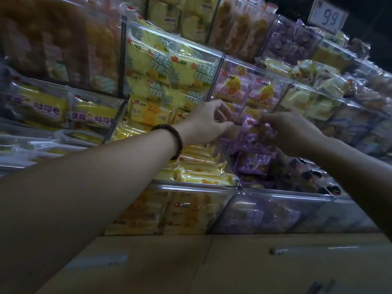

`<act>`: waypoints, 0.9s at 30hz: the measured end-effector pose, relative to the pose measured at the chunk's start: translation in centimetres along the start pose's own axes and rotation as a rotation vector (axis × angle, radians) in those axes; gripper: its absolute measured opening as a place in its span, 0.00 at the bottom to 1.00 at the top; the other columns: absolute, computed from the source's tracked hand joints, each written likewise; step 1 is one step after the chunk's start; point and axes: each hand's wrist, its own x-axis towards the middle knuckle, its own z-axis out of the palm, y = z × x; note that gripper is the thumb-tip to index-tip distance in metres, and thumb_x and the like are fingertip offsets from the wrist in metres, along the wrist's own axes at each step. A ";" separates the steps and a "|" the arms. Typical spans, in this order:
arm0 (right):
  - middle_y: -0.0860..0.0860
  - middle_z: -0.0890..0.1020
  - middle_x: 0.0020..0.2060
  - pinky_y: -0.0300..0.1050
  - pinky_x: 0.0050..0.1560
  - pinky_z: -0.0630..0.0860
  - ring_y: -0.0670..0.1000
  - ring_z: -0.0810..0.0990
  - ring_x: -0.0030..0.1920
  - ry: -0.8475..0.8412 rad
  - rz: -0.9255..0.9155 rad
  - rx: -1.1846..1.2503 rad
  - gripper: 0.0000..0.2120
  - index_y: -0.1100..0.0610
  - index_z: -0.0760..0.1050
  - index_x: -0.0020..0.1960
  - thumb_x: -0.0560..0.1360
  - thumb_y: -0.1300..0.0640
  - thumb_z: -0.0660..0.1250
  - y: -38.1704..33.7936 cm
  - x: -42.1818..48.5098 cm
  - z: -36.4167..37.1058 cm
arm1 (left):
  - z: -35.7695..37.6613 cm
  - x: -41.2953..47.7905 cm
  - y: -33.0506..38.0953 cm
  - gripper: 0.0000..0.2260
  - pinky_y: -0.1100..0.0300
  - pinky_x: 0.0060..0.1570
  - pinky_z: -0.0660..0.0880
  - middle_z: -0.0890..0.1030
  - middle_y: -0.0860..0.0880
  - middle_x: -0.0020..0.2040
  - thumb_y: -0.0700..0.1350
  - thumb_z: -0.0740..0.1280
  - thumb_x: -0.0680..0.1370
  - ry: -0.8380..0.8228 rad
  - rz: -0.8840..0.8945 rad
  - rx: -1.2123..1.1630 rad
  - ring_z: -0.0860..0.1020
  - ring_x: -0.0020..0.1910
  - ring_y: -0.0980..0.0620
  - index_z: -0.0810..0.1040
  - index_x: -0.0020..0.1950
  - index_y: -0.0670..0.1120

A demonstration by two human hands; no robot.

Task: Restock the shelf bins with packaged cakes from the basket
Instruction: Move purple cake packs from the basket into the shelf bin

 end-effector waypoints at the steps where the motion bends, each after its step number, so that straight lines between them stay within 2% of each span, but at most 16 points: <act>1: 0.49 0.82 0.52 0.58 0.54 0.80 0.58 0.77 0.58 -0.034 -0.029 -0.018 0.20 0.38 0.77 0.65 0.75 0.51 0.75 -0.5 0.3 0.6 | 0.1 0.0 0.1 0.08 0.56 0.52 0.83 0.84 0.53 0.50 0.47 0.74 0.81 -0.019 0.012 0.009 0.83 0.50 0.54 0.81 0.58 0.49; 4: 0.52 0.81 0.50 0.57 0.51 0.81 0.58 0.80 0.53 -0.100 -0.112 -0.014 0.18 0.38 0.78 0.63 0.74 0.48 0.74 -2.4 1.4 2.9 | 0.2 0.1 0.0 0.06 0.53 0.52 0.84 0.85 0.52 0.49 0.46 0.75 0.80 -0.029 0.016 0.030 0.84 0.49 0.53 0.82 0.56 0.50; 7: 0.49 0.79 0.51 0.54 0.52 0.81 0.54 0.80 0.50 -0.116 -0.179 0.074 0.14 0.41 0.82 0.59 0.75 0.52 0.75 -4.5 2.1 5.2 | 0.0 0.1 -0.2 0.06 0.53 0.50 0.85 0.84 0.52 0.50 0.47 0.75 0.80 0.000 0.011 0.059 0.84 0.49 0.53 0.81 0.56 0.51; 11: 0.49 0.81 0.54 0.55 0.50 0.84 0.53 0.82 0.49 -0.167 -0.136 0.053 0.13 0.40 0.80 0.60 0.79 0.53 0.69 -5.7 3.0 9.2 | 0.1 0.1 -0.2 0.07 0.58 0.50 0.83 0.83 0.53 0.50 0.46 0.74 0.80 -0.023 0.036 0.101 0.82 0.49 0.56 0.82 0.56 0.51; 14: 0.48 0.83 0.53 0.47 0.49 0.82 0.49 0.83 0.45 -0.150 -0.083 0.147 0.16 0.42 0.79 0.62 0.78 0.57 0.70 -5.7 3.0 9.2 | 0.1 0.2 -0.5 0.06 0.61 0.47 0.82 0.83 0.54 0.49 0.46 0.75 0.80 -0.045 0.039 0.123 0.82 0.48 0.57 0.82 0.56 0.51; 16: 0.47 0.83 0.54 0.45 0.51 0.77 0.50 0.80 0.50 -0.081 -0.082 0.214 0.23 0.47 0.78 0.68 0.75 0.59 0.75 -5.7 2.2 7.8 | 0.1 0.2 -0.4 0.05 0.62 0.46 0.81 0.83 0.54 0.48 0.46 0.75 0.80 -0.042 0.049 0.131 0.82 0.47 0.57 0.82 0.55 0.51; 18: 0.47 0.83 0.60 0.49 0.58 0.80 0.51 0.81 0.59 -0.038 -0.045 0.270 0.29 0.48 0.77 0.71 0.72 0.56 0.80 -5.7 1.0 6.1 | 0.0 0.3 -0.3 0.05 0.59 0.48 0.82 0.83 0.53 0.48 0.46 0.75 0.80 -0.041 0.064 0.152 0.82 0.47 0.56 0.82 0.55 0.50; 20: 0.49 0.83 0.62 0.50 0.62 0.79 0.52 0.81 0.62 -0.025 -0.008 0.261 0.28 0.49 0.79 0.70 0.72 0.56 0.81 -5.8 -0.4 4.4 | -0.3 0.1 -0.1 0.05 0.55 0.52 0.84 0.83 0.53 0.49 0.45 0.75 0.80 -0.053 0.068 0.183 0.83 0.48 0.55 0.82 0.54 0.50; 23: 0.49 0.85 0.56 0.48 0.58 0.79 0.51 0.82 0.57 0.050 -0.011 0.262 0.19 0.52 0.82 0.63 0.73 0.60 0.79 -6.3 -3.4 1.6 | -0.8 -1.1 0.8 0.06 0.52 0.51 0.85 0.83 0.53 0.49 0.40 0.73 0.80 -0.053 0.075 0.143 0.84 0.48 0.54 0.83 0.53 0.50; 27: 0.46 0.84 0.44 0.46 0.50 0.79 0.49 0.82 0.45 0.193 -0.083 0.358 0.11 0.53 0.84 0.54 0.72 0.59 0.78 -8.1 -7.9 -0.9 | -0.8 -4.3 5.0 0.05 0.66 0.45 0.78 0.83 0.56 0.46 0.38 0.72 0.80 0.105 0.191 0.062 0.81 0.43 0.64 0.84 0.53 0.46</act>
